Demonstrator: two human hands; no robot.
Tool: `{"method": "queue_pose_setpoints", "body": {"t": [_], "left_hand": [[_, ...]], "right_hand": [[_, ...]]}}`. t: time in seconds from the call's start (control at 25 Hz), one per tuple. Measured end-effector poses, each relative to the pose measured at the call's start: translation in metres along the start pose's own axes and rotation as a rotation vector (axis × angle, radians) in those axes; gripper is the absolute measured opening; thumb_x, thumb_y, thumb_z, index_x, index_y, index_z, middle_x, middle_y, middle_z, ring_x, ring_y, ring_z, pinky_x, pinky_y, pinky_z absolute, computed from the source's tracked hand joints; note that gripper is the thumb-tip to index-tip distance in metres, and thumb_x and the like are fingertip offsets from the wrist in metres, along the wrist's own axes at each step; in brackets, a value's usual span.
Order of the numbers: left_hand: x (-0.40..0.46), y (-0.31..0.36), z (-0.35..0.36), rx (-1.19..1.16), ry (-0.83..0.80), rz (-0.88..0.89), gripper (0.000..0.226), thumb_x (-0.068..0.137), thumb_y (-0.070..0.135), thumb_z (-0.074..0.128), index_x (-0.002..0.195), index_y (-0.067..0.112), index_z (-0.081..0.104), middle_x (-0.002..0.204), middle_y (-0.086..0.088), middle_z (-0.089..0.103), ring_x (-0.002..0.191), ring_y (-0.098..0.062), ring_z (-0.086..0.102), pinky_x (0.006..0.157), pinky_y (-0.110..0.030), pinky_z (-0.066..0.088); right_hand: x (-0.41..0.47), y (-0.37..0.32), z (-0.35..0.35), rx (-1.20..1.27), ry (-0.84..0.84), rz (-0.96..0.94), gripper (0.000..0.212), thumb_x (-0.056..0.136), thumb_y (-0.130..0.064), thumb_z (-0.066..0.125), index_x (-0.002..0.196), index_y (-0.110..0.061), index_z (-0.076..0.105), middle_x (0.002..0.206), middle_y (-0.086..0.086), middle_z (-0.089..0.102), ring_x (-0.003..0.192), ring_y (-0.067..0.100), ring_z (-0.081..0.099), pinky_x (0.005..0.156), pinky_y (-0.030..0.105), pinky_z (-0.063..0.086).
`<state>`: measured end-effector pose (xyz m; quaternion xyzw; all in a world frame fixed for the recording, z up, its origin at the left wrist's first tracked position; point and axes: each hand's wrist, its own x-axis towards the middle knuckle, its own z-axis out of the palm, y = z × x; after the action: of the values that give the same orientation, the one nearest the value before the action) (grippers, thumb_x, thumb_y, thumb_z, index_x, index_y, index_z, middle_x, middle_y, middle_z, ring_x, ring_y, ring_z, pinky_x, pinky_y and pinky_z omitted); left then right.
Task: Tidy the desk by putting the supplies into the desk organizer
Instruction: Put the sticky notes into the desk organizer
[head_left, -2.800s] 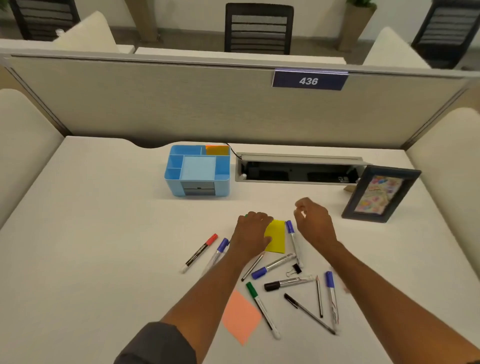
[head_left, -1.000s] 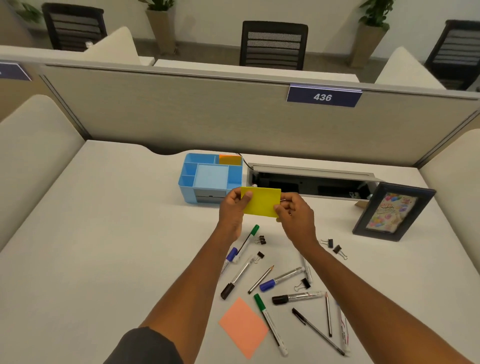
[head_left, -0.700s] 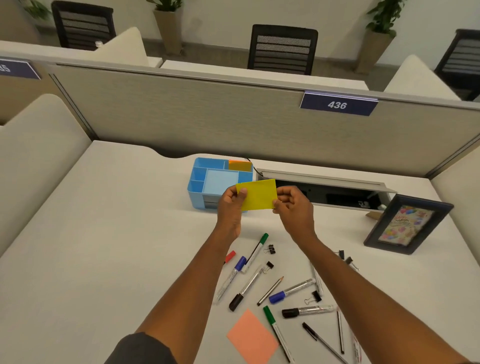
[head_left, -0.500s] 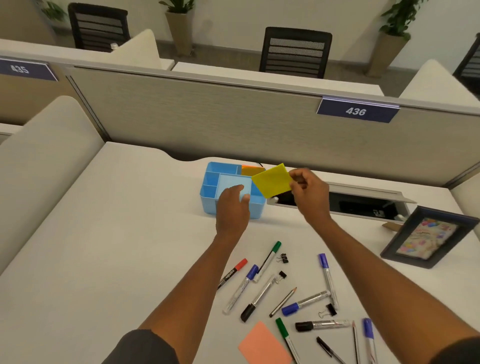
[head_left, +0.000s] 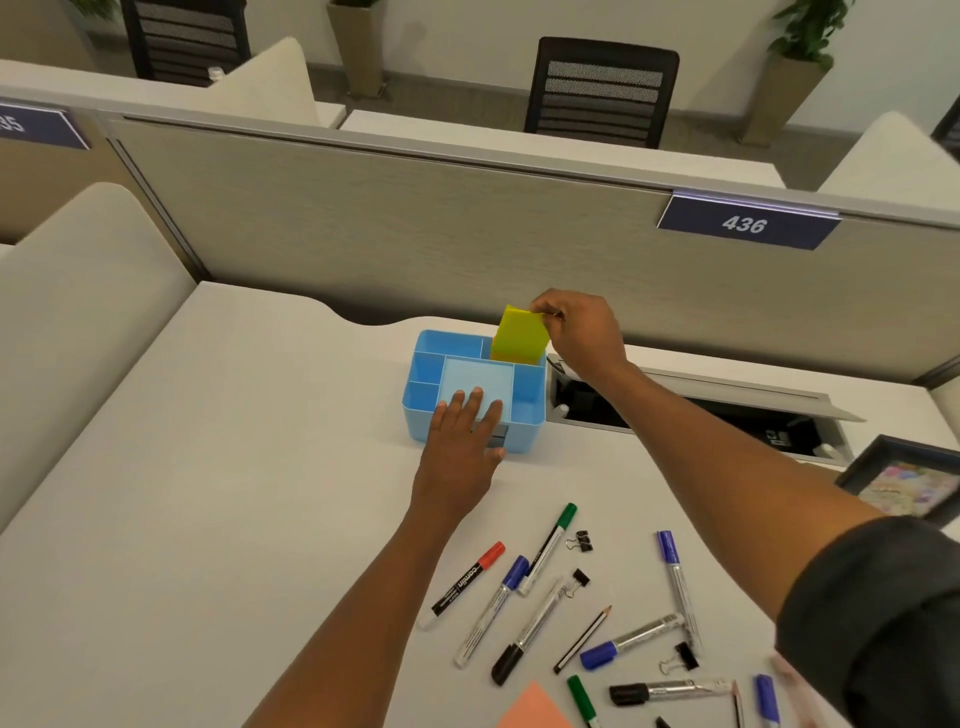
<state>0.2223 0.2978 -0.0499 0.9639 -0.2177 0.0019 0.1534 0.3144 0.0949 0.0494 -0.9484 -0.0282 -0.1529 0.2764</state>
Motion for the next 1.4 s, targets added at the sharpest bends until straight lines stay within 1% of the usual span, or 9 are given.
{"method": "queue_pose_setpoints", "body": {"t": [0.2,0.48,0.64,0.72,0.96,1.08,1.2,1.28,1.4], "left_hand": [[-0.002,-0.001,0.004,-0.004,0.025,-0.002,0.065,0.098,0.041,0.048,0.153,0.026,0.018,0.162,-0.002,0.007,0.149,-0.023,0.000,0.116,-0.036,-0.013],[-0.001,-0.001,0.015,0.006,0.090,-0.006,0.070,0.092,0.037,0.060,0.151,0.024,0.025,0.161,-0.004,0.016,0.149,-0.026,0.008,0.119,-0.043,0.001],[-0.001,-0.002,0.023,-0.003,0.128,-0.002,0.071,0.091,0.036,0.063,0.151,0.024,0.026,0.161,-0.004,0.017,0.149,-0.025,0.007,0.120,-0.044,0.004],[-0.001,-0.003,0.024,-0.012,0.130,-0.004,0.072,0.090,0.036,0.063,0.151,0.025,0.026,0.161,-0.004,0.016,0.149,-0.025,0.006,0.120,-0.044,0.004],[-0.002,-0.003,0.025,-0.030,0.149,0.002,0.072,0.090,0.038,0.063,0.150,0.025,0.027,0.161,-0.003,0.017,0.149,-0.025,0.007,0.120,-0.044,0.005],[-0.002,-0.004,0.023,-0.030,0.139,0.004,0.073,0.089,0.040,0.062,0.151,0.025,0.026,0.161,-0.003,0.016,0.149,-0.024,0.007,0.120,-0.043,0.003],[-0.004,-0.001,0.019,-0.047,0.127,0.002,0.074,0.088,0.039,0.063,0.151,0.025,0.026,0.161,-0.003,0.017,0.149,-0.024,0.007,0.121,-0.044,0.005],[-0.005,-0.002,0.015,-0.051,0.105,0.007,0.074,0.089,0.040,0.063,0.151,0.025,0.026,0.161,-0.003,0.016,0.149,-0.023,0.007,0.121,-0.042,0.003],[-0.005,-0.001,0.007,-0.031,0.038,0.018,0.076,0.090,0.042,0.061,0.152,0.026,0.021,0.162,-0.002,0.011,0.149,-0.023,0.003,0.121,-0.041,0.000]], "right_hand": [[0.007,0.013,0.027,-0.139,-0.113,0.053,0.018,0.090,-0.017,0.054,0.095,-0.023,0.071,0.091,0.000,0.073,0.081,0.020,0.064,0.072,0.037,0.055],[0.007,0.027,0.050,-0.136,-0.121,0.132,0.018,0.091,-0.017,0.055,0.097,-0.021,0.071,0.094,0.003,0.072,0.083,0.021,0.064,0.074,0.037,0.056],[0.004,0.030,0.055,-0.133,-0.121,0.135,0.014,0.089,-0.016,0.056,0.091,-0.021,0.069,0.091,0.003,0.071,0.081,0.020,0.062,0.070,0.031,0.051],[0.004,0.030,0.056,-0.135,-0.111,0.140,0.012,0.090,-0.016,0.059,0.095,-0.019,0.069,0.093,0.003,0.070,0.082,0.018,0.061,0.070,0.030,0.050],[0.001,0.030,0.059,-0.132,-0.178,0.247,0.019,0.090,-0.021,0.066,0.109,-0.019,0.064,0.108,0.004,0.068,0.092,0.018,0.061,0.079,0.031,0.052],[-0.005,0.029,0.053,-0.080,-0.167,0.255,0.037,0.089,-0.021,0.068,0.123,-0.018,0.055,0.123,0.005,0.063,0.107,0.020,0.059,0.084,0.030,0.048],[-0.022,0.026,0.040,-0.044,-0.121,0.268,0.049,0.092,-0.025,0.065,0.136,-0.018,0.044,0.138,0.005,0.053,0.124,0.023,0.051,0.098,0.034,0.044],[-0.044,0.024,0.027,-0.025,-0.116,0.264,0.050,0.093,-0.026,0.062,0.139,-0.017,0.043,0.141,0.006,0.050,0.128,0.023,0.048,0.103,0.037,0.042],[-0.084,0.023,0.003,-0.042,-0.119,0.251,0.049,0.094,-0.024,0.061,0.139,-0.017,0.043,0.140,0.006,0.050,0.128,0.023,0.048,0.103,0.036,0.042]]}}
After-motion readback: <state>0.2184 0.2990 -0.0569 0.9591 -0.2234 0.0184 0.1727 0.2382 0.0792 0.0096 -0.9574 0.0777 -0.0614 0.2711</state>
